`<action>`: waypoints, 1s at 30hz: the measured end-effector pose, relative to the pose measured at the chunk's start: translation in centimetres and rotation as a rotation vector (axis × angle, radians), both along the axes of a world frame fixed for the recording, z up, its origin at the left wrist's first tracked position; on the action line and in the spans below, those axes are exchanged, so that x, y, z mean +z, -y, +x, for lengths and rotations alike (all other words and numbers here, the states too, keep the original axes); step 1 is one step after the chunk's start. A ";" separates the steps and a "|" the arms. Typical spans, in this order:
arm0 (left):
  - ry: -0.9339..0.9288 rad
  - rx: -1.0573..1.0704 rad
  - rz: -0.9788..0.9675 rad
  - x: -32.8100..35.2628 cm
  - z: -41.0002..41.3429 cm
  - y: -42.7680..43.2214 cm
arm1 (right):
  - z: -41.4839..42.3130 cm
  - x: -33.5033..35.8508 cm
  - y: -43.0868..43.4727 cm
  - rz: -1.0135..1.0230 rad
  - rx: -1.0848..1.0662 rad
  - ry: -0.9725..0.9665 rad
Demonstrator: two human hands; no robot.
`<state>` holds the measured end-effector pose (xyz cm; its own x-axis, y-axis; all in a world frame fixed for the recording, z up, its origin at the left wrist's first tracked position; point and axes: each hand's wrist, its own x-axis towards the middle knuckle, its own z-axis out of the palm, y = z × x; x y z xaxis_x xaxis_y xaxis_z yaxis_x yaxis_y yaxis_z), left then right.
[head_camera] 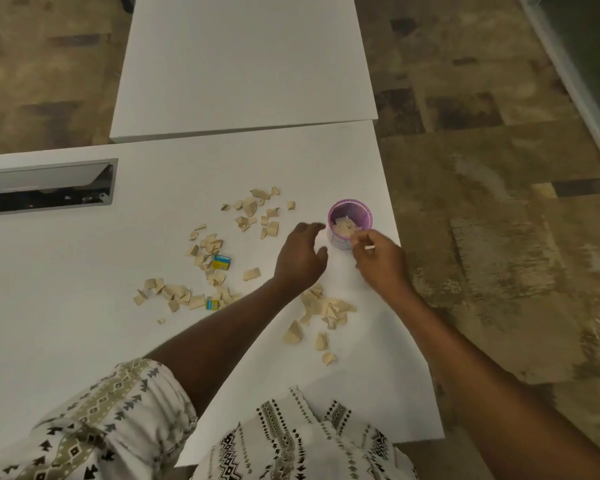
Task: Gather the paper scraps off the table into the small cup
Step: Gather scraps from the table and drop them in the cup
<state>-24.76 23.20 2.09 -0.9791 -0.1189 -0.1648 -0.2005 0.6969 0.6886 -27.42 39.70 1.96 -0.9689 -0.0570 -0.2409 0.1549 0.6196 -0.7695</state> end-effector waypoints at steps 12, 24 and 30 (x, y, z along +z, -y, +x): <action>0.264 -0.559 -0.523 -8.0 11.4 1.9 | 10.0 -5.3 0.0 0.655 0.836 0.216; 0.223 -0.689 -0.384 -7.7 8.0 3.1 | 13.8 -7.5 0.4 0.639 0.799 -0.229; 0.160 -0.667 -0.435 -7.3 7.8 3.1 | 11.8 -7.2 0.1 0.543 0.666 -0.273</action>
<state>-16.99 20.12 -5.25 -0.8351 0.3953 -0.3825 0.2782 0.9034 0.3263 -15.60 39.58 -5.21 -0.8033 -0.5723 -0.1648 -0.5111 0.8045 -0.3026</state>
